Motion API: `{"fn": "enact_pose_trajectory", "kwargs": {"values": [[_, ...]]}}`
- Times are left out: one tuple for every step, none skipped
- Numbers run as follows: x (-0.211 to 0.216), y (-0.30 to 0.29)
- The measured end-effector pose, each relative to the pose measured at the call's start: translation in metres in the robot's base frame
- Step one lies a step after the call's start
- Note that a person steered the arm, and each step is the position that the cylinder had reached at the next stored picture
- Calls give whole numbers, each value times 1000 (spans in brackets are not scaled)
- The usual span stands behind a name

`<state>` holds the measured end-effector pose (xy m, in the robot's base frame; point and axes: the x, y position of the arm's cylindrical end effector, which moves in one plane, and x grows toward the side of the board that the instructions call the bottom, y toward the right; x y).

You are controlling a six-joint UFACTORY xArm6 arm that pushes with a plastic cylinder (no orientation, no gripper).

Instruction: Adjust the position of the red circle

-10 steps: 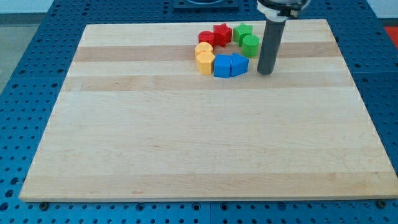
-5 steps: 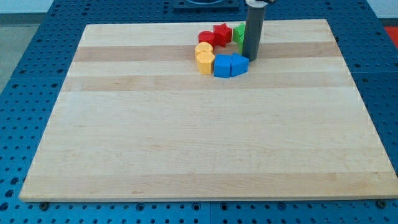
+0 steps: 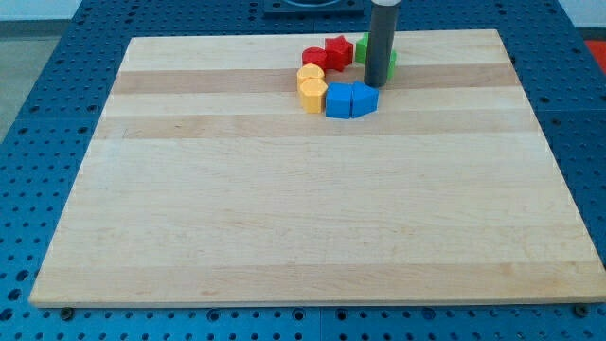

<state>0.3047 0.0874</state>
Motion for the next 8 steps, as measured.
{"fn": "enact_pose_trajectory", "kwargs": {"values": [[0, -6], [0, -26], [-1, -32], [-10, -35], [-17, -38], [-17, -42], [-17, -51], [-17, -55]]}}
